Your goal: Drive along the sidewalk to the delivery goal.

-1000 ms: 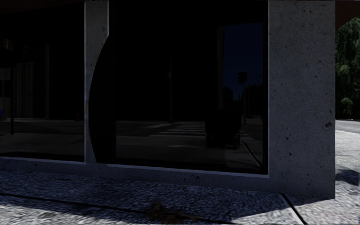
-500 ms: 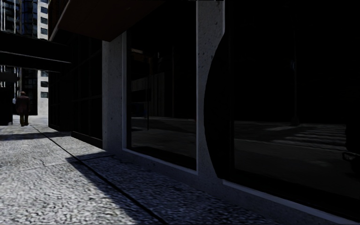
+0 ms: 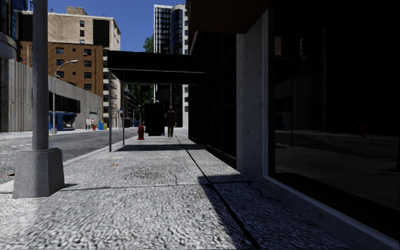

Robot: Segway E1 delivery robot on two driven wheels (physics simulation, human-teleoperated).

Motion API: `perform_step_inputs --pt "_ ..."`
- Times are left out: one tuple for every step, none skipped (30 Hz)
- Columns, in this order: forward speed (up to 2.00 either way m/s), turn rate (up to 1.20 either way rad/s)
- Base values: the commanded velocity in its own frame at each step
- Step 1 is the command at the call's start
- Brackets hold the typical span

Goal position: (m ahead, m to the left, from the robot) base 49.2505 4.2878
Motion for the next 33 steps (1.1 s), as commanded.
perform_step_inputs --pt "1.35 0.00" --pt "1.35 0.00" --pt "1.35 0.00" --pt "1.35 0.00" --pt "1.35 0.00" --pt "1.35 0.00" --pt "1.35 0.00" --pt "1.35 0.00" --pt "1.35 0.00" --pt "1.35 0.00" --pt "1.35 0.00" --pt "1.35 0.00" --pt "1.35 0.00" --pt "1.35 0.00" --pt "1.35 0.00" --pt "1.35 0.00" --pt "1.35 0.00" --pt "1.35 0.00" --pt "1.35 0.00" --pt "1.35 0.00" --pt "1.35 0.00" --pt "1.35 0.00" --pt "1.35 0.00" --pt "1.35 0.00" --pt "1.35 0.00" --pt "1.35 0.00" --pt "1.35 0.00" --pt "1.35 0.00" --pt "1.35 0.00" --pt "1.35 0.00" --pt "1.35 0.00" --pt "1.35 0.00" --pt "1.35 0.00"
